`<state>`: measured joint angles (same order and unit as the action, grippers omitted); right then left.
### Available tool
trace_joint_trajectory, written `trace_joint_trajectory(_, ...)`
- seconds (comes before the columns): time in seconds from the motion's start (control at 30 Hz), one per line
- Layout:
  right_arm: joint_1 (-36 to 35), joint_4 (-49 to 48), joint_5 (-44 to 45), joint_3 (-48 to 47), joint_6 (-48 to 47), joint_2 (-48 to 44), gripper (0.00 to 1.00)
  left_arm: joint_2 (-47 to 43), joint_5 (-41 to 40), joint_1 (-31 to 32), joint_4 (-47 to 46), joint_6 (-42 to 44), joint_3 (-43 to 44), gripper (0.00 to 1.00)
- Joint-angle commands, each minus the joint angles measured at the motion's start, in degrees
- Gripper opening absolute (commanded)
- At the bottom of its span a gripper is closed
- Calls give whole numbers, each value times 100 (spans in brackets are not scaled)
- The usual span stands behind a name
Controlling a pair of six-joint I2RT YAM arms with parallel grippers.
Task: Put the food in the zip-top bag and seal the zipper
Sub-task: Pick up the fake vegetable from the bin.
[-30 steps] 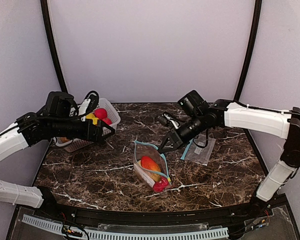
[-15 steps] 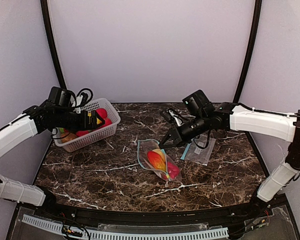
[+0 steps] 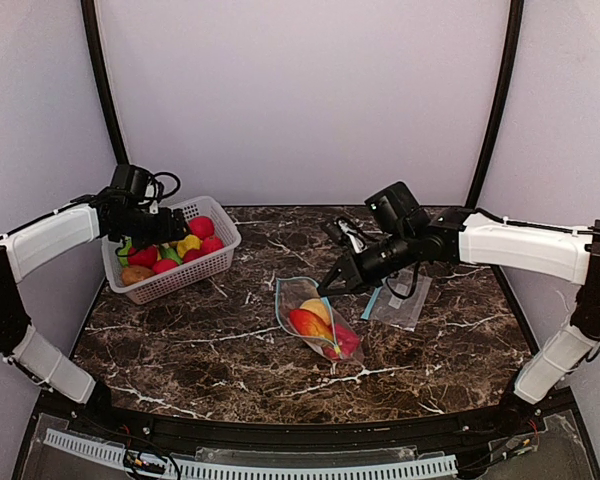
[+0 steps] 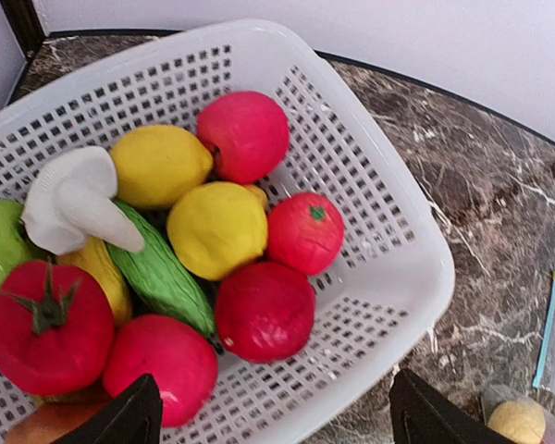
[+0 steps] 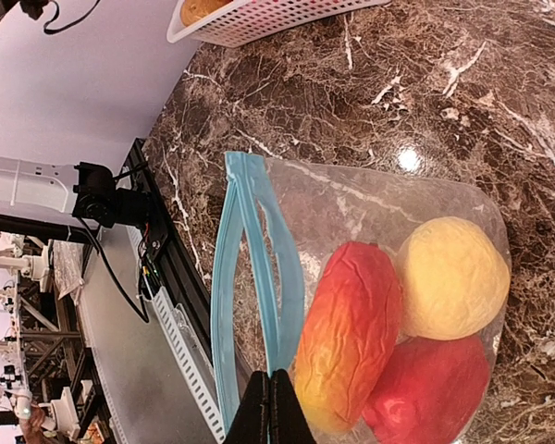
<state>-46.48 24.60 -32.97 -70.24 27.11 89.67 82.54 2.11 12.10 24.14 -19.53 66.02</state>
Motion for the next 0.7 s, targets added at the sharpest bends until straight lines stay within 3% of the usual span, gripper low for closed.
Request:
trace_joint_trajectory(0.0,16,-282,24,105,48,-96,0,495,-593,-393,-411,129,538,85)
trace_joint_trajectory(0.17,16,-400,-16,119,82,-92,0,1194,-1009,-675,-323,413,1126,85)
trace_joint_trajectory(0.67,16,-538,-60,260,176,-166,0,2828,-989,-959,96,893,2359,82)
